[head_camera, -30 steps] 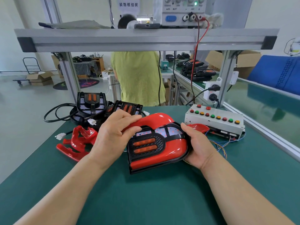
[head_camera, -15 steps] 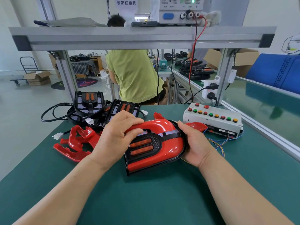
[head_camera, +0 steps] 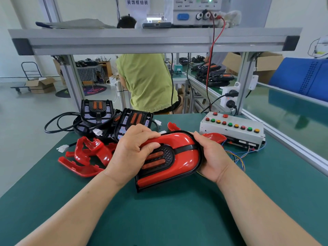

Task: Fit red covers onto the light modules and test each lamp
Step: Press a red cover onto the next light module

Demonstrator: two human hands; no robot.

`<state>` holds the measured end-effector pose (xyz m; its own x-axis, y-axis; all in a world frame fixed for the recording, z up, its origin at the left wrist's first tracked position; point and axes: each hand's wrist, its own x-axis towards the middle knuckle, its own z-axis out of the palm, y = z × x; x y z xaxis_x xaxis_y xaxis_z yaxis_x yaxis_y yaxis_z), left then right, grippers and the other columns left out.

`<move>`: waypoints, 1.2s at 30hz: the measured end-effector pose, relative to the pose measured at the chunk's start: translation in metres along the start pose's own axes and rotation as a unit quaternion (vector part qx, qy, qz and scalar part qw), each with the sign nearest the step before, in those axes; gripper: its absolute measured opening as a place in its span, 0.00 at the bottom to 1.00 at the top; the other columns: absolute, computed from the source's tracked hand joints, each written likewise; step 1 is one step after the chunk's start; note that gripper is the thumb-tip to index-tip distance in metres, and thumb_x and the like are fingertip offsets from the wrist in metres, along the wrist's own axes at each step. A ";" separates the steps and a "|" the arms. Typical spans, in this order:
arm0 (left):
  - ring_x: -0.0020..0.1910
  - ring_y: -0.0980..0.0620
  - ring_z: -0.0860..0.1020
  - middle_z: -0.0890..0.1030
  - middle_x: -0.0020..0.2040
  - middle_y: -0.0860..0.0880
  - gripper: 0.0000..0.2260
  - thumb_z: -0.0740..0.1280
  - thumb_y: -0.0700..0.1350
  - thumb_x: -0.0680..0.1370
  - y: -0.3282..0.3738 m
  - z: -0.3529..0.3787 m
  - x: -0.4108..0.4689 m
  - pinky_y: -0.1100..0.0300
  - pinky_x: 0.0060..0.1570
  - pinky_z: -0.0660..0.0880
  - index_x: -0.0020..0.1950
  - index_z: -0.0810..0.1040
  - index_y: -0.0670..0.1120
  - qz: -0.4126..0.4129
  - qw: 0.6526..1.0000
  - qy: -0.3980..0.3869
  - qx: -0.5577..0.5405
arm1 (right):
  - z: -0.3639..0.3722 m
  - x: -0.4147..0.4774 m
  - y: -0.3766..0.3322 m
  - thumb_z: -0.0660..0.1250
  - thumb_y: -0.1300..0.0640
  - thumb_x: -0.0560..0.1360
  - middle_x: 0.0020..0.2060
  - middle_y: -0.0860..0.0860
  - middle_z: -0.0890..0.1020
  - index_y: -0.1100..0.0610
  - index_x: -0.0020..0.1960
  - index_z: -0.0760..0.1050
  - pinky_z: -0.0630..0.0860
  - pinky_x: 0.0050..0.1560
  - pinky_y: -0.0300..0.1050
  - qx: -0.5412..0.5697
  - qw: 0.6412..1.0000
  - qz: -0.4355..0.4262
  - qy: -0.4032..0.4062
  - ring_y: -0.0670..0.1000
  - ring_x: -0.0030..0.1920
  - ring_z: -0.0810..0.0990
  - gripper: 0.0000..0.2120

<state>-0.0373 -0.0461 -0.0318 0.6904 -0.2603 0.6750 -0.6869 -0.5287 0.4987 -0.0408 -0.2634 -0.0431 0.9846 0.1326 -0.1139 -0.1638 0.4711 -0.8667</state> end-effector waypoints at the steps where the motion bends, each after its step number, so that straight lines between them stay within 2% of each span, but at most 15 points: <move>1: 0.56 0.53 0.77 0.79 0.50 0.56 0.10 0.73 0.39 0.75 -0.001 0.001 0.000 0.61 0.59 0.73 0.56 0.84 0.47 -0.009 1.000 0.001 -0.005 | 0.000 0.000 0.000 0.56 0.50 0.84 0.51 0.58 0.86 0.58 0.61 0.81 0.84 0.45 0.50 0.004 1.000 0.002 0.001 0.55 0.46 0.86 0.18; 6: 0.56 0.54 0.77 0.80 0.49 0.56 0.11 0.74 0.38 0.74 -0.005 0.002 0.001 0.62 0.59 0.73 0.54 0.84 0.49 -0.048 0.998 -0.004 -0.031 | 0.002 0.001 0.001 0.57 0.50 0.84 0.55 0.59 0.85 0.59 0.65 0.79 0.83 0.49 0.51 0.007 1.000 0.004 0.000 0.56 0.50 0.85 0.19; 8: 0.55 0.53 0.78 0.80 0.49 0.55 0.11 0.74 0.38 0.74 -0.005 0.002 0.002 0.63 0.59 0.73 0.54 0.85 0.48 -0.044 0.999 0.000 -0.029 | 0.001 0.001 0.002 0.58 0.48 0.83 0.54 0.59 0.85 0.58 0.66 0.78 0.84 0.47 0.51 0.003 1.000 0.002 -0.008 0.56 0.50 0.86 0.20; 11: 0.54 0.54 0.78 0.80 0.48 0.55 0.11 0.75 0.37 0.73 -0.005 0.004 0.002 0.64 0.58 0.72 0.54 0.85 0.47 -0.038 0.999 0.005 -0.026 | 0.004 0.000 0.004 0.66 0.44 0.77 0.56 0.61 0.84 0.60 0.65 0.79 0.83 0.50 0.53 -0.030 0.999 -0.006 -0.032 0.58 0.52 0.85 0.24; 13: 0.54 0.54 0.77 0.80 0.48 0.56 0.11 0.75 0.37 0.74 -0.005 0.005 0.001 0.64 0.58 0.72 0.54 0.85 0.47 -0.038 0.999 0.006 -0.027 | 0.006 0.000 0.006 0.73 0.47 0.71 0.55 0.62 0.84 0.61 0.63 0.79 0.83 0.51 0.55 -0.054 0.997 -0.030 -0.036 0.59 0.51 0.85 0.25; 15: 0.54 0.53 0.77 0.80 0.48 0.56 0.10 0.74 0.38 0.74 -0.005 0.006 0.000 0.62 0.59 0.73 0.54 0.85 0.47 -0.037 0.999 0.010 -0.029 | 0.006 0.000 0.008 0.78 0.53 0.65 0.51 0.61 0.85 0.58 0.59 0.80 0.83 0.44 0.53 -0.059 0.997 -0.050 -0.018 0.58 0.46 0.86 0.24; 17: 0.54 0.52 0.77 0.79 0.48 0.57 0.10 0.74 0.37 0.74 -0.003 0.009 -0.001 0.59 0.59 0.73 0.54 0.84 0.47 -0.035 0.999 0.016 -0.027 | 0.007 -0.001 0.010 0.79 0.58 0.61 0.48 0.60 0.86 0.56 0.57 0.81 0.83 0.40 0.51 -0.059 0.997 -0.055 -0.013 0.58 0.42 0.86 0.25; 20: 0.54 0.53 0.77 0.79 0.48 0.56 0.10 0.74 0.36 0.74 -0.002 0.012 -0.003 0.59 0.59 0.73 0.53 0.85 0.46 -0.040 0.999 0.020 -0.022 | 0.007 -0.001 0.011 0.81 0.60 0.57 0.47 0.60 0.86 0.55 0.55 0.82 0.83 0.39 0.52 -0.064 0.996 -0.053 -0.006 0.60 0.41 0.86 0.26; 24: 0.55 0.56 0.75 0.78 0.50 0.56 0.09 0.74 0.37 0.74 -0.002 0.013 -0.004 0.68 0.59 0.69 0.53 0.84 0.47 -0.035 0.999 0.012 -0.017 | 0.007 0.001 0.011 0.81 0.60 0.55 0.46 0.61 0.86 0.54 0.52 0.83 0.83 0.41 0.55 -0.070 0.996 -0.051 0.014 0.60 0.41 0.86 0.26; 28: 0.63 0.62 0.71 0.73 0.59 0.59 0.13 0.73 0.41 0.76 -0.005 0.012 -0.001 0.75 0.62 0.62 0.59 0.81 0.52 -0.039 0.999 -0.009 -0.009 | 0.007 0.002 0.011 0.81 0.59 0.53 0.47 0.61 0.86 0.55 0.55 0.83 0.83 0.43 0.56 -0.070 0.996 -0.049 0.034 0.61 0.41 0.86 0.29; 30: 0.66 0.65 0.69 0.72 0.62 0.62 0.17 0.72 0.45 0.77 -0.007 0.007 0.002 0.77 0.63 0.61 0.64 0.76 0.58 -0.075 0.996 -0.007 -0.037 | 0.007 0.001 0.009 0.80 0.59 0.54 0.47 0.62 0.86 0.56 0.56 0.82 0.83 0.43 0.57 -0.065 0.996 -0.046 0.035 0.61 0.41 0.86 0.30; 32: 0.63 0.67 0.71 0.74 0.62 0.63 0.18 0.70 0.51 0.77 -0.013 -0.002 0.005 0.73 0.61 0.65 0.66 0.74 0.59 -0.154 0.986 0.010 -0.063 | 0.004 0.001 0.007 0.80 0.59 0.55 0.48 0.62 0.86 0.57 0.57 0.81 0.84 0.43 0.58 -0.058 0.997 -0.043 0.039 0.61 0.41 0.85 0.30; 34: 0.60 0.63 0.76 0.79 0.58 0.60 0.14 0.67 0.56 0.78 -0.019 -0.012 0.006 0.63 0.60 0.71 0.63 0.76 0.57 -0.254 0.963 0.007 -0.089 | 0.001 0.001 0.005 0.79 0.59 0.57 0.49 0.63 0.86 0.58 0.58 0.81 0.83 0.45 0.61 -0.051 0.997 -0.039 0.043 0.61 0.42 0.85 0.29; 36: 0.57 0.53 0.80 0.84 0.54 0.54 0.14 0.62 0.59 0.80 -0.023 -0.017 0.005 0.55 0.56 0.75 0.57 0.81 0.53 -0.336 0.923 -0.048 -0.183 | -0.001 0.001 0.004 0.78 0.59 0.58 0.50 0.63 0.85 0.59 0.58 0.81 0.82 0.47 0.62 -0.049 0.997 -0.033 0.043 0.62 0.44 0.85 0.28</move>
<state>-0.0218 -0.0214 -0.0308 0.9931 -0.0534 0.1040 -0.1151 -0.2932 0.9491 -0.0407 -0.2619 -0.0470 0.9954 0.0267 -0.0919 -0.0950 0.3889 -0.9164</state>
